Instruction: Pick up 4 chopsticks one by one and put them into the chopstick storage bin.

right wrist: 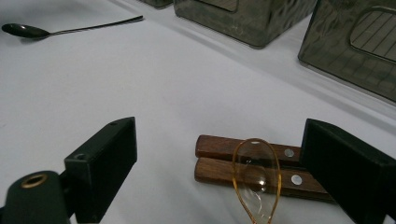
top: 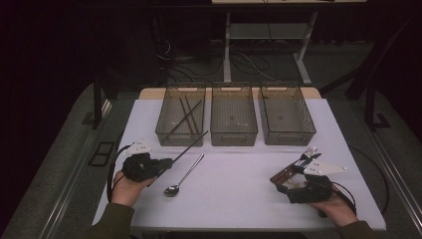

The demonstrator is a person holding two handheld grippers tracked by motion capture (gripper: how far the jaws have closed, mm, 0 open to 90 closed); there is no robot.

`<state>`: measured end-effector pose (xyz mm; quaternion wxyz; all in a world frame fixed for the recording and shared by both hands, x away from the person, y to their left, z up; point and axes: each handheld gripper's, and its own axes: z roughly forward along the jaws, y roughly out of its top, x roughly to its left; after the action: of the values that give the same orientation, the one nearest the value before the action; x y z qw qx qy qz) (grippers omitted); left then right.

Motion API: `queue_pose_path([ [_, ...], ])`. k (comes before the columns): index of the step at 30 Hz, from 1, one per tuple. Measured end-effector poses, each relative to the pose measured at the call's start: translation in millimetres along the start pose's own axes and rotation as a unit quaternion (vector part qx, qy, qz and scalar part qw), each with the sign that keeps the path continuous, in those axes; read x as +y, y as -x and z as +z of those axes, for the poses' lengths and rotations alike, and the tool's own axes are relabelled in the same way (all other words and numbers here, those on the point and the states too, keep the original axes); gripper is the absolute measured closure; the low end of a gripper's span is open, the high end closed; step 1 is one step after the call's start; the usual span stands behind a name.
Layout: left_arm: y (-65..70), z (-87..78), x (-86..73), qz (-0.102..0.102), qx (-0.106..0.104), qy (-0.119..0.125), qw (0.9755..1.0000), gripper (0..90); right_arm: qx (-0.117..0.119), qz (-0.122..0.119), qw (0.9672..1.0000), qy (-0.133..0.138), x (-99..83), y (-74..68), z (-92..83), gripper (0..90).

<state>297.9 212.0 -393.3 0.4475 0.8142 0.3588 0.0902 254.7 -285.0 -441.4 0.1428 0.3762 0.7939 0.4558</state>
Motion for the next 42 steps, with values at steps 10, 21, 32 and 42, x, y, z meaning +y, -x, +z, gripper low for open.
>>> queue_pose_path([
  [10, -3.2, 2.2, 13.3, -0.002, 0.002, 0.020, 0.9998, 85.2, -0.001, 0.004, 1.0000, 0.001, -0.2, 1.0, 0.6, 11.0],
  [21, -12.0, 6.7, 31.6, -0.002, 0.016, 0.038, 0.9992, 85.2, -0.001, 0.005, 1.0000, 0.001, -0.4, 1.3, 0.1, 11.0],
  [32, -21.4, 13.5, 46.7, -0.002, 0.021, 0.049, 0.9986, 85.1, -0.003, 0.007, 1.0000, -0.001, -0.4, 1.7, 0.9, 11.0],
  [42, -34.0, 24.9, 58.1, -0.008, 0.034, 0.049, 0.9982, 85.2, -0.002, 0.009, 1.0000, 0.000, -0.5, 1.9, 0.9, 11.0],
])
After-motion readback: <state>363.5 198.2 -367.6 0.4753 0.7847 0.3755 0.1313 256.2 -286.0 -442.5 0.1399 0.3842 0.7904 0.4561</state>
